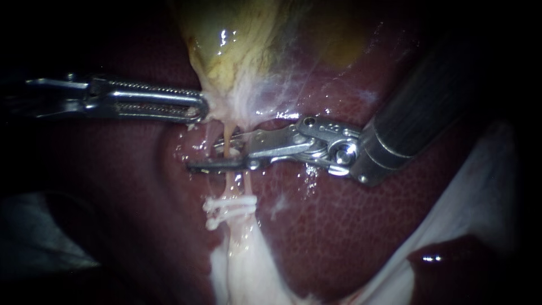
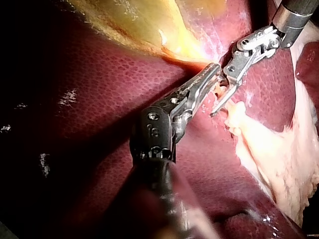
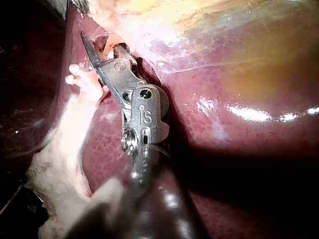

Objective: Clipping third clip left tube

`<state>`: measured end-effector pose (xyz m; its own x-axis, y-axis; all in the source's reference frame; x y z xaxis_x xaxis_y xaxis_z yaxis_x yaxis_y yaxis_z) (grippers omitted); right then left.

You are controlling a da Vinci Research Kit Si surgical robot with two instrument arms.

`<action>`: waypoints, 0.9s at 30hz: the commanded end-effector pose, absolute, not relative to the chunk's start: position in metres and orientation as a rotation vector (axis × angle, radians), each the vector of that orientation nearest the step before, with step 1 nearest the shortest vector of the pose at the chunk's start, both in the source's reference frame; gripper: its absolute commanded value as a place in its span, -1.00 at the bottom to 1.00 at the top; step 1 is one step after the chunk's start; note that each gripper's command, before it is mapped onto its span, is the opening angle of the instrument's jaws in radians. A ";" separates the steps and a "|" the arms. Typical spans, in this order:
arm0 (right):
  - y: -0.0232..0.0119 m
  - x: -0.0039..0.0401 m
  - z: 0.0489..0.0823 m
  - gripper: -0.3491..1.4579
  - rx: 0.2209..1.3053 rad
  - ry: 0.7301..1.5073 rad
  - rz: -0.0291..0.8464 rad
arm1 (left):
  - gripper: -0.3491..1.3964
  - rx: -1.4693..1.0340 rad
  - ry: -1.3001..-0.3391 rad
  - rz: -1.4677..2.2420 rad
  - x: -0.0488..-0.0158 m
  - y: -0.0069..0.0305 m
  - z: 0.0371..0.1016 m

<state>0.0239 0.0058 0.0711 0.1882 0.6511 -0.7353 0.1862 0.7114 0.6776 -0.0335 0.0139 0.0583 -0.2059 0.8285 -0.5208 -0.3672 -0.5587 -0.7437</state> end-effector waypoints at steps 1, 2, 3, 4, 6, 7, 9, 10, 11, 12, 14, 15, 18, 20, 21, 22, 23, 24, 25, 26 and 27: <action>0.0058 0.0238 0.0711 -0.71 0.762 1.373 0.375 | -1.00 -1.220 -0.603 1.865 -0.0335 0.0139 0.0583; 0.0058 0.0238 0.0711 -0.60 0.762 1.373 0.375 | -1.00 -1.220 -0.603 1.865 -0.0335 0.0139 0.0583; 0.0058 0.0238 0.0711 -0.44 0.762 1.373 0.375 | -1.00 -1.220 -0.603 1.865 -0.0335 0.0139 0.0583; 0.0058 0.0238 0.0711 -0.33 0.762 1.373 0.375 | -1.00 -1.220 -0.603 1.865 -0.0335 0.0139 0.0583; 0.0058 0.0239 0.0711 -0.17 0.782 1.366 0.400 | -1.00 -1.220 -0.603 1.865 -0.0334 0.0139 0.0583; 0.0058 0.0240 0.0712 -0.11 0.790 1.374 0.415 | -1.00 -1.220 -0.603 1.865 -0.0334 0.0139 0.0582; 0.0059 0.0241 0.0712 -0.07 0.793 1.392 0.427 | -1.00 -1.220 -0.603 1.865 -0.0334 0.0139 0.0582; 0.0058 0.0242 0.0712 -0.06 0.797 1.395 0.434 | -1.00 -1.220 -0.603 1.865 -0.0334 0.0139 0.0582; 0.0058 0.0242 0.0712 -0.06 0.797 1.398 0.435 | -1.00 -1.220 -0.603 1.865 -0.0334 0.0139 0.0582; 0.0058 0.0242 0.0711 -0.06 0.797 1.398 0.434 | -1.00 -1.220 -0.603 1.865 -0.0333 0.0139 0.0582; 0.0057 0.0242 0.0710 -0.06 0.800 1.399 0.432 | -1.00 -1.220 -0.603 1.865 -0.0333 0.0139 0.0582; 0.0057 0.0242 0.0710 -0.06 0.801 1.399 0.432 | -1.00 -1.220 -0.603 1.865 -0.0333 0.0139 0.0582; 0.0056 0.0242 0.0710 -0.06 0.803 1.399 0.429 | -1.00 -1.220 -0.603 1.865 -0.0333 0.0139 0.0582; 0.0056 0.0241 0.0710 -0.06 0.803 1.400 0.429 | -1.00 -1.220 -0.603 1.865 -0.0333 0.0139 0.0582; 0.0056 0.0241 0.0710 -0.06 0.803 1.400 0.428 | -1.00 -1.220 -0.603 1.865 -0.0333 0.0139 0.0582; 0.0056 0.0240 0.0710 -0.06 0.806 1.400 0.426 | -1.00 -1.220 -0.603 1.865 -0.0333 0.0139 0.0582; 0.0055 0.0239 0.0710 -0.06 0.807 1.400 0.425 | -1.00 -1.220 -0.603 1.865 -0.0333 0.0139 0.0582; 0.0055 0.0238 0.0710 -0.06 0.810 1.401 0.423 | -1.00 -1.220 -0.603 1.865 -0.0333 0.0139 0.0582; 0.0055 0.0237 0.0709 -0.06 0.810 1.401 0.422 | -1.00 -1.220 -0.603 1.865 -0.0333 0.0139 0.0582; 0.0054 0.0234 0.0709 -0.06 0.814 1.401 0.419 | -1.00 -1.220 -0.603 1.865 -0.0333 0.0139 0.0582; 0.0054 0.0233 0.0709 -0.06 0.814 1.401 0.418 | -1.00 -1.220 -0.604 1.866 -0.0333 0.0139 0.0582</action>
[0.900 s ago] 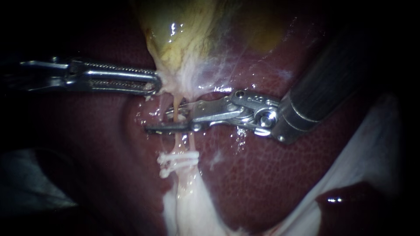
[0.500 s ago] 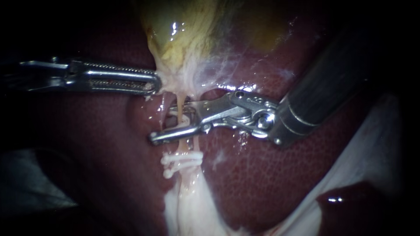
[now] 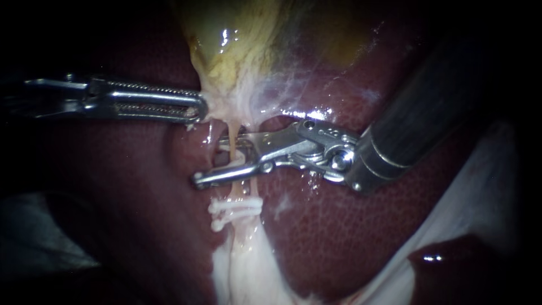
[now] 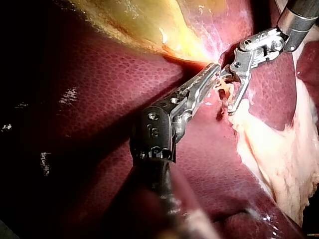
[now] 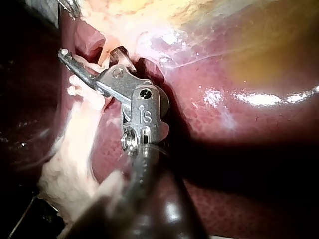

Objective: Clipping third clip left tube

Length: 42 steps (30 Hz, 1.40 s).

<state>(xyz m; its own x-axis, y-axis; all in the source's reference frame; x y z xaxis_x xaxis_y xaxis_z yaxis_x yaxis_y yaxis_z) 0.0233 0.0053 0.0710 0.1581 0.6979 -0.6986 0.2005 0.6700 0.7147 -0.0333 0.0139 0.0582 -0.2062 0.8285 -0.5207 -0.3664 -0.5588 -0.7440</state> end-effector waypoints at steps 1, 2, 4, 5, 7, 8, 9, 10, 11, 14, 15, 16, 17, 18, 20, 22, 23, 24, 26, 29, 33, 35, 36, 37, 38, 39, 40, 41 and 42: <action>0.0054 0.0231 0.0709 -0.06 0.818 1.402 0.415 | -1.00 -1.220 -0.604 1.866 -0.0332 0.0139 0.0582; 0.0054 0.0229 0.0709 -0.06 0.821 1.402 0.412 | -1.00 -1.220 -0.604 1.866 -0.0332 0.0139 0.0582; 0.0054 0.0227 0.0708 -0.06 0.825 1.406 0.410 | -1.00 -1.220 -0.604 1.866 -0.0332 0.0139 0.0582; 0.0054 0.0225 0.0708 -0.06 0.825 1.406 0.409 | -1.00 -1.220 -0.604 1.866 -0.0332 0.0139 0.0582; 0.0053 0.0223 0.0708 -0.06 0.829 1.407 0.406 | -1.00 -1.220 -0.604 1.866 -0.0332 0.0139 0.0582; 0.0053 0.0222 0.0708 -0.06 0.832 1.404 0.402 | -1.00 -1.220 -0.604 1.866 -0.0332 0.0139 0.0582; 0.0053 0.0221 0.0708 -0.06 0.833 1.404 0.402 | -1.00 -1.220 -0.604 1.866 -0.0332 0.0139 0.0582; 0.0053 0.0220 0.0708 -0.06 0.837 1.399 0.405 | -1.00 -1.220 -0.604 1.866 -0.0332 0.0139 0.0582; 0.0053 0.0219 0.0708 -0.06 0.837 1.397 0.404 | -1.00 -1.220 -0.604 1.866 -0.0332 0.0139 0.0582; 0.0054 0.0215 0.0709 -0.06 0.839 1.391 0.401 | -1.00 -1.220 -0.604 1.866 -0.0332 0.0139 0.0582; 0.0054 0.0214 0.0709 -0.06 0.839 1.388 0.399 | -1.00 -1.220 -0.604 1.866 -0.0332 0.0139 0.0582; 0.0054 0.0213 0.0709 -0.06 0.840 1.382 0.397 | -1.00 -1.220 -0.604 1.866 -0.0331 0.0139 0.0582; 0.0054 0.0212 0.0710 -0.06 0.840 1.374 0.394 | -1.00 -1.220 -0.604 1.866 -0.0331 0.0139 0.0582; 0.0054 0.0211 0.0710 -0.06 0.840 1.362 0.389 | -1.00 -1.220 -0.604 1.866 -0.0331 0.0139 0.0582; 0.0054 0.0208 0.0710 -0.06 0.841 1.354 0.385 | -1.00 -1.220 -0.605 1.866 -0.0331 0.0139 0.0582; 0.0054 0.0206 0.0710 -0.06 0.846 1.352 0.389 | -1.00 -1.220 -0.605 1.866 -0.0331 0.0139 0.0582; 0.0053 0.0206 0.0710 -0.06 0.846 1.352 0.388 | -1.00 -1.220 -0.605 1.866 -0.0331 0.0139 0.0582; 0.0053 0.0205 0.0709 -0.06 0.849 1.352 0.385 | -1.00 -1.220 -0.605 1.866 -0.0331 0.0139 0.0582; 0.0053 0.0203 0.0709 -0.06 0.853 1.353 0.382 | -1.00 -1.220 -0.606 1.866 -0.0330 0.0139 0.0581; 0.0052 0.0201 0.0709 -0.06 0.863 1.346 0.380 | -1.00 -1.220 -0.606 1.866 -0.0330 0.0140 0.0581; 0.0051 0.0200 0.0708 -0.06 0.879 1.342 0.373 | -1.00 -1.220 -0.606 1.866 -0.0329 0.0140 0.0581; 0.0051 0.0200 0.0707 -0.06 0.891 1.344 0.362 | -1.00 -1.220 -0.606 1.866 -0.0329 0.0140 0.0581; 0.0050 0.0200 0.0706 -0.06 0.897 1.346 0.355 | -1.00 -1.220 -0.606 1.866 -0.0329 0.0140 0.0581; 0.0050 0.0201 0.0706 -0.06 0.911 1.345 0.349 | -1.00 -1.220 -0.606 1.866 -0.0329 0.0140 0.0581; 0.0050 0.0201 0.0705 -0.07 0.917 1.347 0.340 | -1.00 -1.220 -0.606 1.866 -0.0329 0.0140 0.0581; 0.0049 0.0202 0.0705 -0.07 0.925 1.347 0.328 | -1.00 -1.220 -0.606 1.865 -0.0330 0.0140 0.0581; 0.0049 0.0202 0.0705 -0.07 0.942 1.353 0.317 | -1.00 -1.220 -0.606 1.865 -0.0330 0.0140 0.0581; 0.0048 0.0202 0.0705 -0.07 0.951 1.359 0.305 | -1.00 -1.220 -0.606 1.865 -0.0330 0.0140 0.0581; 0.0047 0.0202 0.0705 -0.07 0.964 1.364 0.299 | -1.00 -1.220 -0.606 1.865 -0.0330 0.0140 0.0581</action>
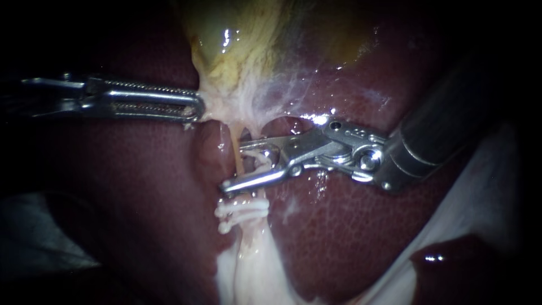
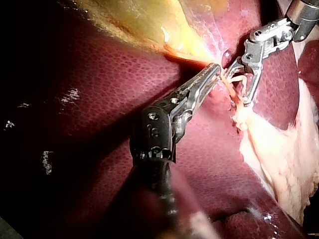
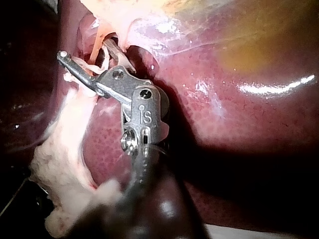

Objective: Clipping third clip left tube

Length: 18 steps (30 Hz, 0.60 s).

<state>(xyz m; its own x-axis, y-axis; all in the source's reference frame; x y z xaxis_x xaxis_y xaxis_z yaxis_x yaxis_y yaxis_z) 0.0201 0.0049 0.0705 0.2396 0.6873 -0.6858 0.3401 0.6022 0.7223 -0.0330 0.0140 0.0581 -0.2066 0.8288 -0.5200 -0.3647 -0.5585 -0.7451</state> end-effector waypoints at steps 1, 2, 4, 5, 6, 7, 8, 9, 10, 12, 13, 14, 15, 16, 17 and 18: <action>0.0047 0.0202 0.0705 -0.07 0.975 1.366 0.294 | -1.00 -1.220 -0.606 1.865 -0.0330 0.0140 0.0581; 0.0046 0.0202 0.0705 -0.07 0.984 1.377 0.285 | -1.00 -1.220 -0.606 1.865 -0.0330 0.0140 0.0581; 0.0045 0.0203 0.0703 -0.07 1.000 1.386 0.277 | -1.00 -1.220 -0.606 1.865 -0.0330 0.0140 0.0581; 0.0044 0.0204 0.0702 -0.07 1.010 1.387 0.275 | -1.00 -1.220 -0.606 1.865 -0.0330 0.0140 0.0581; 0.0043 0.0205 0.0701 -0.07 1.013 1.391 0.272 | -1.00 -1.220 -0.606 1.865 -0.0330 0.0140 0.0581; 0.0042 0.0205 0.0700 -0.07 1.015 1.391 0.269 | -1.00 -1.220 -0.606 1.865 -0.0330 0.0140 0.0581; 0.0042 0.0206 0.0699 -0.07 1.018 1.392 0.266 | -1.00 -1.220 -0.606 1.865 -0.0330 0.0140 0.0581; 0.0041 0.0206 0.0698 -0.07 1.020 1.395 0.264 | -1.00 -1.220 -0.606 1.865 -0.0330 0.0140 0.0581; 0.0041 0.0206 0.0698 -0.07 1.022 1.395 0.261 | -1.00 -1.220 -0.606 1.865 -0.0330 0.0140 0.0581; 0.0040 0.0207 0.0697 -0.07 1.029 1.402 0.254 | -1.00 -1.220 -0.606 1.865 -0.0331 0.0140 0.0581; 0.0040 0.0208 0.0697 -0.07 1.031 1.406 0.253 | -1.00 -1.220 -0.606 1.865 -0.0331 0.0140 0.0581; 0.0040 0.0209 0.0697 -0.07 1.038 1.406 0.255 | -1.00 -1.220 -0.606 1.865 -0.0331 0.0140 0.0581; 0.0040 0.0209 0.0697 -0.07 1.039 1.409 0.254 | -1.00 -1.220 -0.606 1.865 -0.0331 0.0140 0.0581; 0.0040 0.0209 0.0696 -0.07 1.042 1.413 0.252 | -1.00 -1.220 -0.606 1.865 -0.0331 0.0140 0.0581; 0.0040 0.0209 0.0696 -0.07 1.044 1.416 0.251 | -1.00 -1.220 -0.606 1.865 -0.0331 0.0140 0.0581; 0.0040 0.0209 0.0695 -0.07 1.048 1.417 0.246 | -1.00 -1.220 -0.606 1.865 -0.0331 0.0140 0.0581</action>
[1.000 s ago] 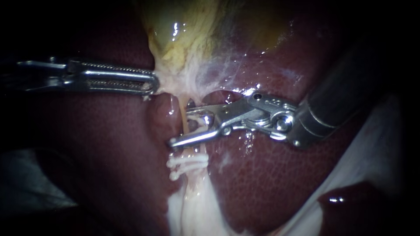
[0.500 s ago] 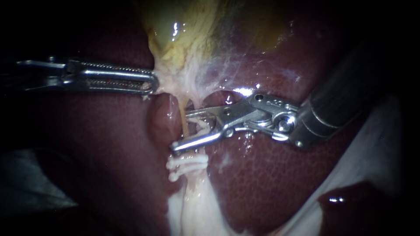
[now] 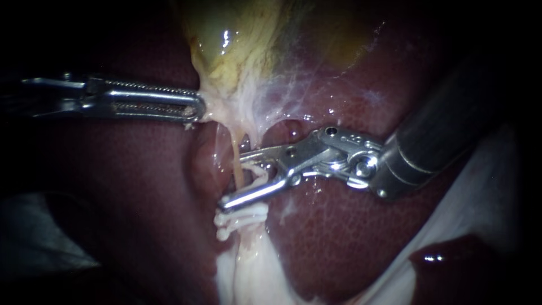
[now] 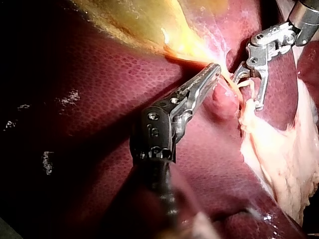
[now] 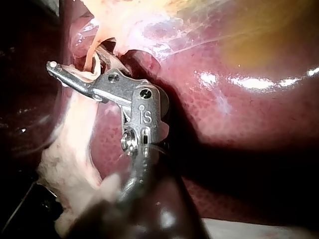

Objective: Clipping third clip left tube

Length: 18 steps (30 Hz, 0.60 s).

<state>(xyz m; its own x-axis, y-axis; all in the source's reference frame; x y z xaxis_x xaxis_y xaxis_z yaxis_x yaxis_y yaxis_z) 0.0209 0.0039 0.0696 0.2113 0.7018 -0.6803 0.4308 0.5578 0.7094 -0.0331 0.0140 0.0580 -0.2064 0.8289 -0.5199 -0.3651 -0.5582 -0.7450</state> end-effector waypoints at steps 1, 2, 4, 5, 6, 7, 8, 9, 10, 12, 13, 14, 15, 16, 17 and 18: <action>0.0039 0.0209 0.0694 -0.07 1.051 1.420 0.244 | -1.00 -1.220 -0.606 1.865 -0.0331 0.0140 0.0581; 0.0039 0.0209 0.0693 -0.08 1.058 1.421 0.246 | -1.00 -1.220 -0.606 1.865 -0.0331 0.0140 0.0581; 0.0039 0.0208 0.0688 -0.08 1.068 1.431 0.241 | -1.00 -1.220 -0.606 1.865 -0.0331 0.0140 0.0581; 0.0039 0.0208 0.0685 -0.08 1.070 1.431 0.240 | -1.00 -1.220 -0.606 1.865 -0.0331 0.0140 0.0581; 0.0038 0.0209 0.0682 -0.08 1.071 1.432 0.239 | -1.00 -1.220 -0.606 1.865 -0.0331 0.0140 0.0581; 0.0037 0.0209 0.0679 -0.08 1.073 1.432 0.237 | -1.00 -1.220 -0.606 1.865 -0.0331 0.0140 0.0581; 0.0036 0.0210 0.0677 -0.08 1.075 1.433 0.235 | -1.00 -1.220 -0.606 1.865 -0.0331 0.0140 0.0581; 0.0035 0.0210 0.0674 -0.08 1.079 1.433 0.231 | -1.00 -1.220 -0.606 1.865 -0.0331 0.0140 0.0581; 0.0034 0.0211 0.0673 -0.08 1.082 1.434 0.227 | -1.00 -1.220 -0.606 1.865 -0.0331 0.0140 0.0581; 0.0032 0.0211 0.0671 -0.08 1.089 1.431 0.226 | -1.00 -1.220 -0.606 1.865 -0.0331 0.0140 0.0581; 0.0032 0.0211 0.0670 -0.08 1.090 1.432 0.226 | -1.00 -1.220 -0.606 1.865 -0.0331 0.0140 0.0581; 0.0032 0.0212 0.0670 -0.08 1.090 1.432 0.226 | -1.00 -1.220 -0.606 1.865 -0.0331 0.0140 0.0581; 0.0032 0.0212 0.0669 -0.08 1.091 1.432 0.226 | -1.00 -1.220 -0.606 1.865 -0.0331 0.0140 0.0581; 0.0032 0.0212 0.0669 -0.08 1.091 1.432 0.225 | -1.00 -1.220 -0.605 1.865 -0.0331 0.0140 0.0581; 0.0032 0.0211 0.0668 -0.08 1.091 1.432 0.225 | -1.00 -1.220 -0.606 1.865 -0.0331 0.0140 0.0581; 0.0032 0.0211 0.0669 -0.08 1.091 1.432 0.225 | -1.00 -1.220 -0.605 1.865 -0.0331 0.0140 0.0581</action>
